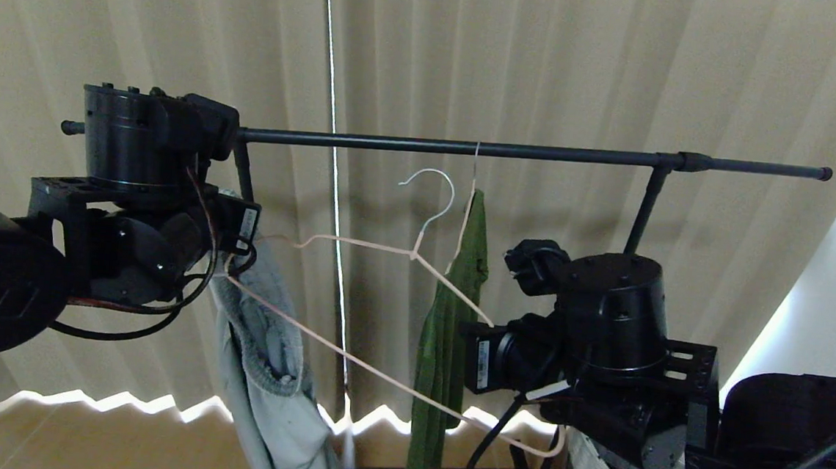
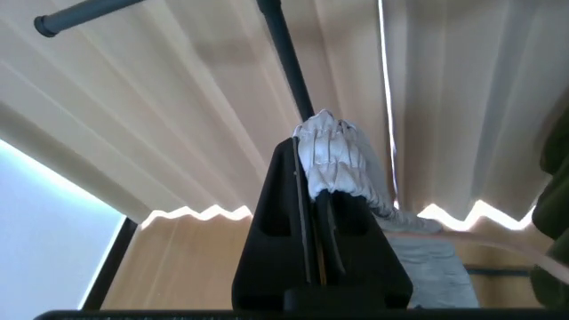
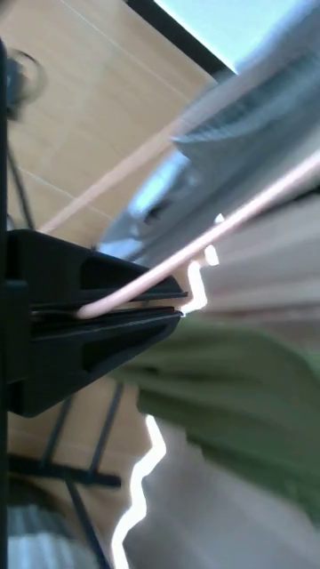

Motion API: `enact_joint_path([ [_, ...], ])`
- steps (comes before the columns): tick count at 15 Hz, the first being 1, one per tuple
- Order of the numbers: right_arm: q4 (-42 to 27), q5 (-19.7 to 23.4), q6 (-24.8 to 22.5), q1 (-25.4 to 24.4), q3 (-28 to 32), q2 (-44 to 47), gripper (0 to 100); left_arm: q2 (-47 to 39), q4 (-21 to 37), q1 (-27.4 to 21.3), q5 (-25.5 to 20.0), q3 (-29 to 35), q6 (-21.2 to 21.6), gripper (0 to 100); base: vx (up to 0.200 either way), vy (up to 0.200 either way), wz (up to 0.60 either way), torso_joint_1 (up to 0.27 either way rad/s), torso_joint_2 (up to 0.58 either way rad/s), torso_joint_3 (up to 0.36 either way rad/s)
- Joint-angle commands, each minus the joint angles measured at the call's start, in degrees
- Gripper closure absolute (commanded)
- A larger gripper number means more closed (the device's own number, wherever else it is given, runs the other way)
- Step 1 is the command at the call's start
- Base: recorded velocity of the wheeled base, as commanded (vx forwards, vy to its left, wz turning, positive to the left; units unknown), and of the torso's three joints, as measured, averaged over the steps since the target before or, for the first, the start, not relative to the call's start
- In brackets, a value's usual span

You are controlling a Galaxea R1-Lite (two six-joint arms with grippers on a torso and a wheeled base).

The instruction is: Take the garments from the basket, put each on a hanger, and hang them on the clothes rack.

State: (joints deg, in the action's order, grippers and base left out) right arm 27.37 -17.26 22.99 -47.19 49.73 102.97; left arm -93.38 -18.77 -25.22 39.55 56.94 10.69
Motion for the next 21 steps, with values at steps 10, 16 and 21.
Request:
enact_joint_path([
  [10,0.05,-3.92,0.21,1.84,8.37,5.57,100,1.89,-0.30,-1.58,0.18,-3.15,2.05,100,0.000,0.000,0.00,0.000,0.00,0.000],
  [16,0.14,-3.83,0.91,-0.71,9.78,6.98,100,1.27,-0.21,-4.66,0.36,0.63,1.61,100,0.000,0.000,0.00,0.000,0.00,0.000],
  [21,-2.32,-3.22,7.42,-8.01,10.74,6.01,100,0.04,-0.21,-4.13,0.36,2.12,-0.41,100,0.000,0.000,0.00,0.000,0.00,0.000],
])
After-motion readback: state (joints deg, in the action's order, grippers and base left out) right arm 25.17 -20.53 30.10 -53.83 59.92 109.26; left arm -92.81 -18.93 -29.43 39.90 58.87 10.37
